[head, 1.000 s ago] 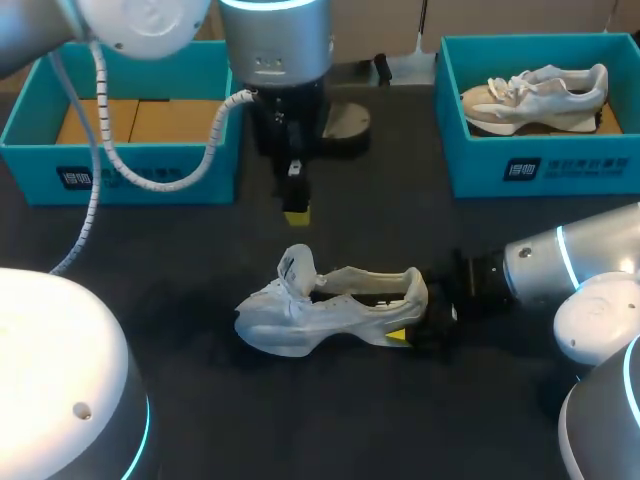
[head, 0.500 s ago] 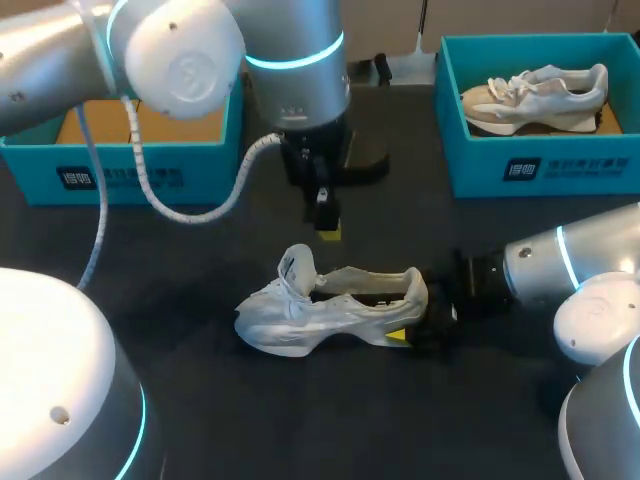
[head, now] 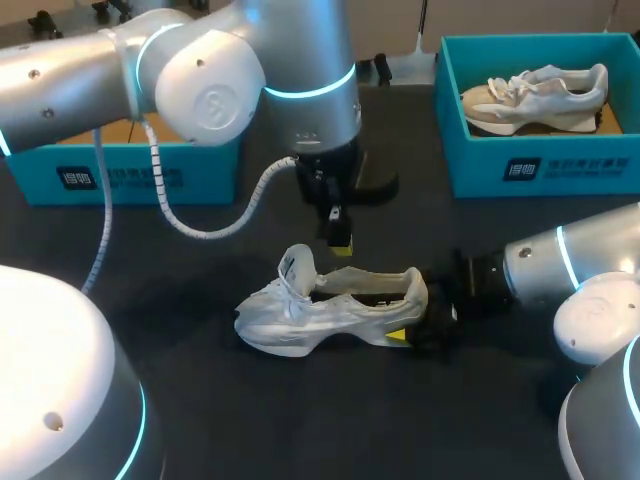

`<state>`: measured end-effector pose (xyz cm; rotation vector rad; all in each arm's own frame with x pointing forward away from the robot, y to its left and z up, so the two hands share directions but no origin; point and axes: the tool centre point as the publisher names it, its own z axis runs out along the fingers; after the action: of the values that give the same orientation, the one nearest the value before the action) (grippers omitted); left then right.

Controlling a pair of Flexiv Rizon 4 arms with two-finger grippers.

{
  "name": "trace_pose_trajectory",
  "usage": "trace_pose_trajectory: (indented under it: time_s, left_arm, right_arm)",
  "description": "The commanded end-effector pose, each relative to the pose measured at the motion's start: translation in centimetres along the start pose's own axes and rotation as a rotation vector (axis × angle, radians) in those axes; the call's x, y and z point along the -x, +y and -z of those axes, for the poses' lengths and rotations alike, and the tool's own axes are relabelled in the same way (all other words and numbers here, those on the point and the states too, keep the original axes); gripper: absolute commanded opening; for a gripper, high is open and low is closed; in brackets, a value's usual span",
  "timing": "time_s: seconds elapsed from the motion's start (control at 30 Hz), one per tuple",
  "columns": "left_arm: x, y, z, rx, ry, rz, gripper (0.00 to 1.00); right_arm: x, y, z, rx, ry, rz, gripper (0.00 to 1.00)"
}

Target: Take the shoe out of the shoebox, open the shoe tongue, remove and reinsert the insole, then place the shoe into the shoebox

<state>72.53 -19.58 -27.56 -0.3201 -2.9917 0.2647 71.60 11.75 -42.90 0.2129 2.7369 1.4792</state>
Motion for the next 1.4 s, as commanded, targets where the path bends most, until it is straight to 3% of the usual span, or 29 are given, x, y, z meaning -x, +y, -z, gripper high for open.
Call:
trace_pose_trajectory:
  time_s: [0.03,0.4,0.7,1.4]
  left_arm:
    - [0.2,-0.4,-1.0,0.001,0.021,-0.003,0.0]
    - [1.1,-2.3,-5.0,-0.042,0.076,-0.008,0.0]
    - [1.4,-2.6,-8.5,-0.017,0.114,-0.005,0.0]
    - [-1.9,-1.8,-10.7,0.017,0.14,-0.008,0.0]
  right_arm:
    - [0.1,-0.1,-0.4,-0.003,-0.002,-0.001,0.0]
    - [0.1,-0.1,-0.4,-0.003,-0.002,-0.001,0.0]
    - [0.1,-0.1,-0.4,-0.003,-0.002,-0.001,0.0]
    - [0.1,-0.1,-0.4,-0.003,-0.002,-0.001,0.0]
